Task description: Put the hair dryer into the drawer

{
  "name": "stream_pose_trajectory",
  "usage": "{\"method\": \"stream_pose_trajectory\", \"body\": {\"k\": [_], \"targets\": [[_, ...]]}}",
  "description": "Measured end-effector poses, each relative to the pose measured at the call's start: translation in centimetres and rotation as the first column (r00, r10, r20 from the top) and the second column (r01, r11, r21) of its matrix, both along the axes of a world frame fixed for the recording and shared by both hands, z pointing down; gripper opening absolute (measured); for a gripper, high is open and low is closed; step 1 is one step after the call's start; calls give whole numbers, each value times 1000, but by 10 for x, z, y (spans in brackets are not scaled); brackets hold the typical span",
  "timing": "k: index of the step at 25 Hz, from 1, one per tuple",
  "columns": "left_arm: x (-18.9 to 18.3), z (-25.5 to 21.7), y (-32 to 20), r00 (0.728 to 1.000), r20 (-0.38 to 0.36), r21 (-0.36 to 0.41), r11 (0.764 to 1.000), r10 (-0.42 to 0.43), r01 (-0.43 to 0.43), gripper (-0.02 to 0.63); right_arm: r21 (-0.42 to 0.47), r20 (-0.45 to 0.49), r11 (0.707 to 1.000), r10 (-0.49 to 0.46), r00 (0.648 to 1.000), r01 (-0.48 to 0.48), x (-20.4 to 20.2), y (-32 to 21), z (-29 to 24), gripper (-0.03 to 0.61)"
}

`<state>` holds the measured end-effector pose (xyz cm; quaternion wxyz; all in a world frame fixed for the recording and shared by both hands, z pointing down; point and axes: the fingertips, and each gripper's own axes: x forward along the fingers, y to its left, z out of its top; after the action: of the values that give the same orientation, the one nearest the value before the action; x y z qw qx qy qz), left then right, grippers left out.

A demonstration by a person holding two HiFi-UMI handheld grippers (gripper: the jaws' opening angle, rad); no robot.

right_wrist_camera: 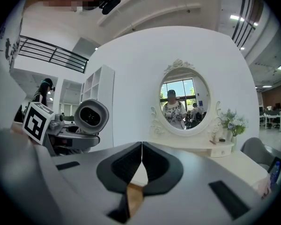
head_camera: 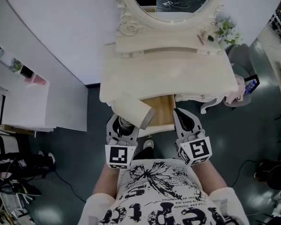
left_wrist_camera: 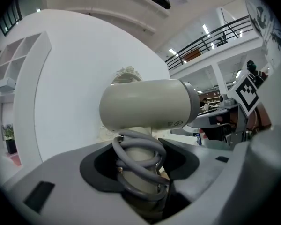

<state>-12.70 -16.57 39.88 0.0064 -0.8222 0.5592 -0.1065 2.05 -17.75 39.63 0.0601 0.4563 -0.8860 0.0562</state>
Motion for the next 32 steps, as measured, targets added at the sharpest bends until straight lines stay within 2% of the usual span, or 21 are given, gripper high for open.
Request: {"method": "stream_pose_trajectory", "body": {"k": [3,9,13,18,22,26,29,32], "targets": [[-3,8,-26,998,-7,-16,998,68,-68,249,-15,-2,999,46,999,-46,-5,-22,5,18],[5,49,-62,980,54,-110,977,190,-183,249,-73,-13,994,76,997,-76,-4,-51,27,18],[23,91,-70,966,62,-192,952,253,-237,249,-113,-14,991,70,997,-71,3,-61,48,18],[46,150,-79,947,76,-304,912,312,-276,249,-67,-42,996,48,998,-51,15,-79,73,18],[60,200,-81,916,121,-418,857,383,-303,249,-70,-69,997,29,997,-33,20,-88,100,18],[76,248,-83,874,144,-514,790,463,-334,249,-92,-58,995,28,998,-33,29,-96,122,18],[87,282,-82,829,154,-585,725,538,-362,249,-66,-36,997,33,999,-36,35,-103,128,18],[99,310,-79,765,156,-646,651,625,-400,249,-100,-40,994,32,999,-36,43,-105,141,18]]}}
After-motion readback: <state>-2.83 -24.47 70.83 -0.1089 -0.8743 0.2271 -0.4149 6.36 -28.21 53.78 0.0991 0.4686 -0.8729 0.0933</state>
